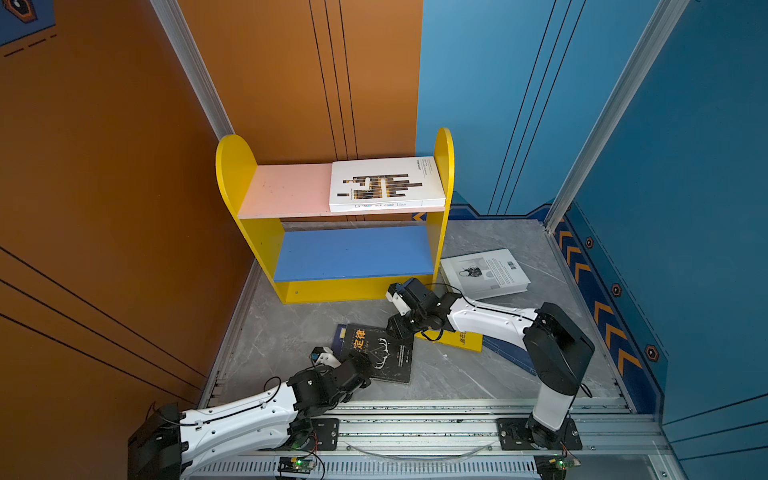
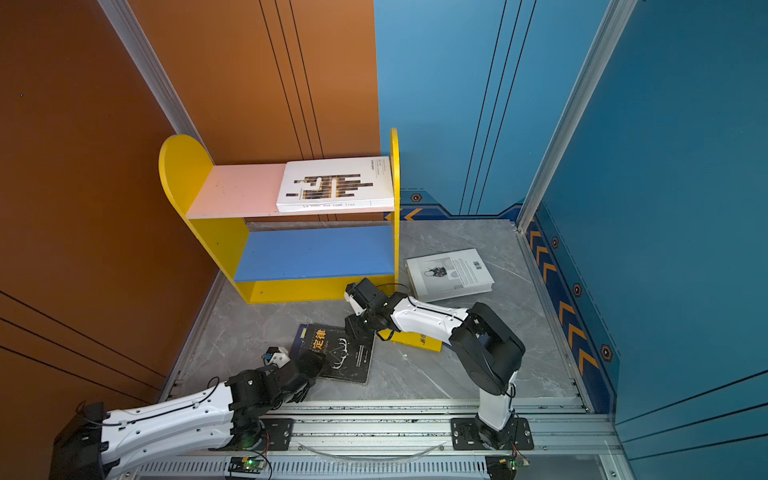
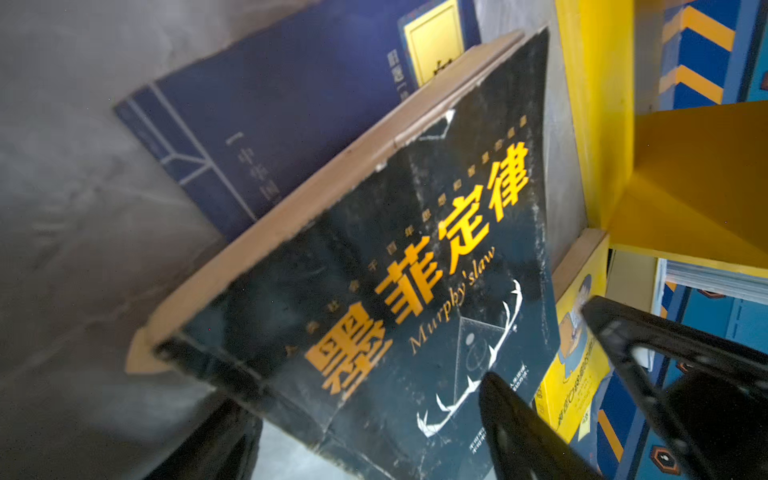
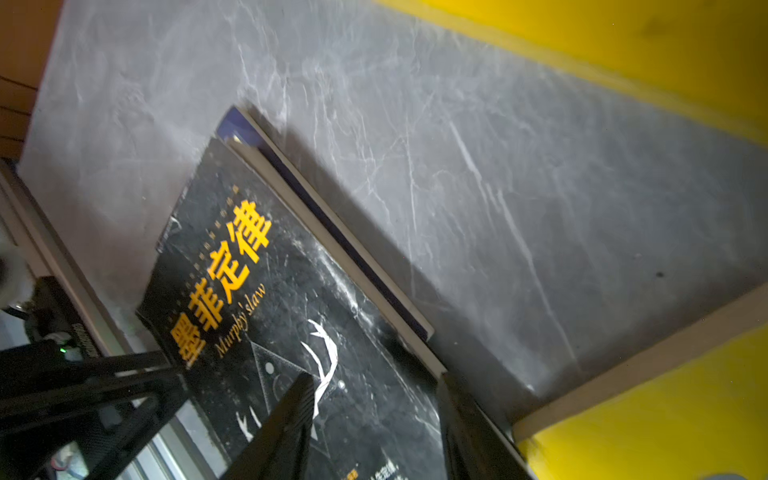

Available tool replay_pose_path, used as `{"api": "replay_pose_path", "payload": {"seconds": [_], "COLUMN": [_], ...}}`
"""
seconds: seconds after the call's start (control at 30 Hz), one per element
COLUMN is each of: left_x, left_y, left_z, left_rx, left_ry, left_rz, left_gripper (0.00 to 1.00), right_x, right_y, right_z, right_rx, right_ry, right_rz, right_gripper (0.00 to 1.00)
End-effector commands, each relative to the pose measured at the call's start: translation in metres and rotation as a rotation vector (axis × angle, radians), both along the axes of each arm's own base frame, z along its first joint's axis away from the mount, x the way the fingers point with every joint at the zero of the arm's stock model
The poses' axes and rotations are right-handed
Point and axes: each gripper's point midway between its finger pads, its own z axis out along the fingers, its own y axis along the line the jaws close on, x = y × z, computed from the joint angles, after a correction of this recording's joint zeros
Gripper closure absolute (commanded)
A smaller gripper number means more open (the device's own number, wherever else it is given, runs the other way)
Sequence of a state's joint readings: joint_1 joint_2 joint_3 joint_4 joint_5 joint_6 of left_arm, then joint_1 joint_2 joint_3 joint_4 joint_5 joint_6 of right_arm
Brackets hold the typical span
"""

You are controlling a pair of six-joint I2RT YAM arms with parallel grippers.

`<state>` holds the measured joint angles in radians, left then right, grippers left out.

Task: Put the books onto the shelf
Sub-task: 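Grip the black book's edges with both grippers and tilt it up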

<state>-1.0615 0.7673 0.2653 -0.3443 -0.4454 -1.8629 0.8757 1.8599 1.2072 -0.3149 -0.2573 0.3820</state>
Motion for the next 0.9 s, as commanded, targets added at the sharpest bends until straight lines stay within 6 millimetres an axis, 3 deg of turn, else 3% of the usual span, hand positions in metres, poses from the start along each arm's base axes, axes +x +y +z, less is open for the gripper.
{"api": "replay_pose_path", "payload": {"seconds": [0.0,0.1,0.33,0.43,0.6,0.73,0.87], "left_x": [0.016,0.020,0.037,0.037,0.039,0.038,0.042], "left_y": [-0.006,-0.010,-0.017,-0.019,-0.020,-0.021,-0.028], "left_z": [0.014,0.021,0.069,0.076,0.073,0.062,0.060], "left_rx": [-0.033,-0.060,-0.076,-0.077,-0.086,-0.080,-0.090], "left_ry": [-0.148,-0.213,-0.422,-0.448,-0.423,-0.365,-0.361], "left_rz": [-0.014,-0.037,-0.074,-0.092,-0.090,-0.078,-0.082], "left_gripper": [0.20,0.23,0.26,0.28,0.35,0.44,0.46], "right_x": [-0.005,-0.010,-0.013,-0.013,-0.009,-0.011,-0.013], "right_y": [-0.007,-0.003,0.008,0.015,0.022,0.026,0.026], "right_z": [-0.021,-0.023,-0.022,-0.016,-0.004,-0.004,-0.007], "right_rx": [-0.079,-0.074,-0.038,-0.014,0.019,0.034,0.035], "right_ry": [0.029,0.047,0.080,0.085,0.072,0.087,0.094], "right_rz": [0.034,0.063,0.095,0.108,0.118,0.125,0.134], "right_gripper": [0.53,0.54,0.57,0.57,0.57,0.58,0.58]}}
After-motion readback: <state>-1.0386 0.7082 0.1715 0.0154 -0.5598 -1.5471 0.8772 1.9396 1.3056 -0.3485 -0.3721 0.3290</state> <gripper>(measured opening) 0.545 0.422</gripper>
